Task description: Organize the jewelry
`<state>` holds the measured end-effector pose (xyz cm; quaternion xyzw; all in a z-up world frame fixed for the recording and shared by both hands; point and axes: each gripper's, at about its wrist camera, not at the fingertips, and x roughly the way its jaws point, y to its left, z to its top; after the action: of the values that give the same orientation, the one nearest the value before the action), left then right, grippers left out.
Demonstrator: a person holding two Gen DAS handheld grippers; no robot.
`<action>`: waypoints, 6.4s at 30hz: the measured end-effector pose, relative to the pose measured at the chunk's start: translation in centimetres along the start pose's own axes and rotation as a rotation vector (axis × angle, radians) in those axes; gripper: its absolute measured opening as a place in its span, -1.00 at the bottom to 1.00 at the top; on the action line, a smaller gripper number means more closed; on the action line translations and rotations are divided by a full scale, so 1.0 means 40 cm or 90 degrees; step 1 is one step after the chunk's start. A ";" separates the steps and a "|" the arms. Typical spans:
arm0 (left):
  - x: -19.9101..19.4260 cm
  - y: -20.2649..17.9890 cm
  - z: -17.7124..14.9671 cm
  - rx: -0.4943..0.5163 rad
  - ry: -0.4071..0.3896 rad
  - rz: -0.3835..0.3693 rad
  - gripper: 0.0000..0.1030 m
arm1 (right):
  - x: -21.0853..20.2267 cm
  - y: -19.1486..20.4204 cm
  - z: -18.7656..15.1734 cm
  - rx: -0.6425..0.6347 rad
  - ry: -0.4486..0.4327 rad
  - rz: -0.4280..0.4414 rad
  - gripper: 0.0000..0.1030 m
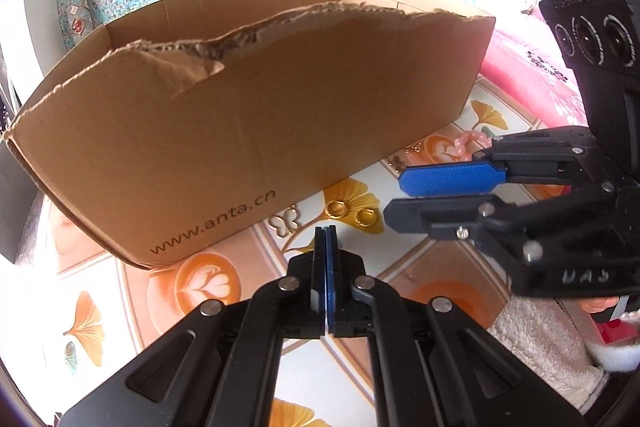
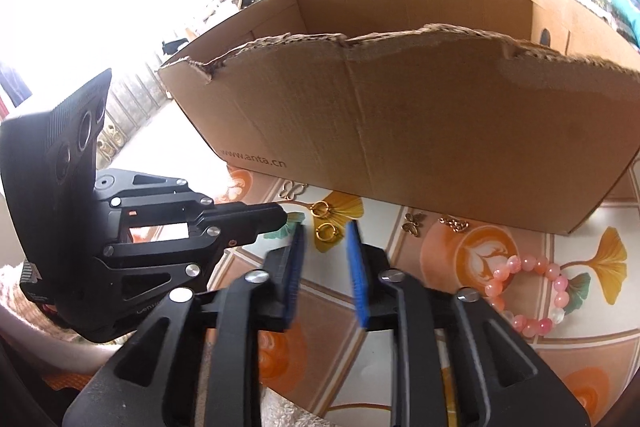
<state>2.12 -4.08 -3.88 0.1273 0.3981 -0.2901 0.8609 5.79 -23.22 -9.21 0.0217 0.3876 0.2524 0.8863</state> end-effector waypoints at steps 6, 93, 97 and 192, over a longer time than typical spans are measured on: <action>-0.004 0.018 -0.008 -0.011 0.002 0.010 -0.99 | 0.034 0.037 0.003 -0.018 0.005 -0.042 -0.44; -0.023 -0.079 -0.013 0.065 -0.018 -0.111 -0.71 | -0.028 0.008 -0.071 -0.024 0.005 -0.043 -0.50; -0.027 -0.068 -0.021 0.067 -0.016 -0.095 -0.71 | -0.011 0.021 -0.060 -0.078 0.024 -0.048 -0.49; 0.048 -0.106 0.055 0.481 0.025 -0.222 -0.73 | -0.063 -0.125 -0.087 0.035 0.044 0.001 -0.82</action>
<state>1.89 -9.24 -3.87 0.3704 0.2958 -0.5549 0.6837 4.07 -29.28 -11.09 0.0378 0.4247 0.2428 0.8714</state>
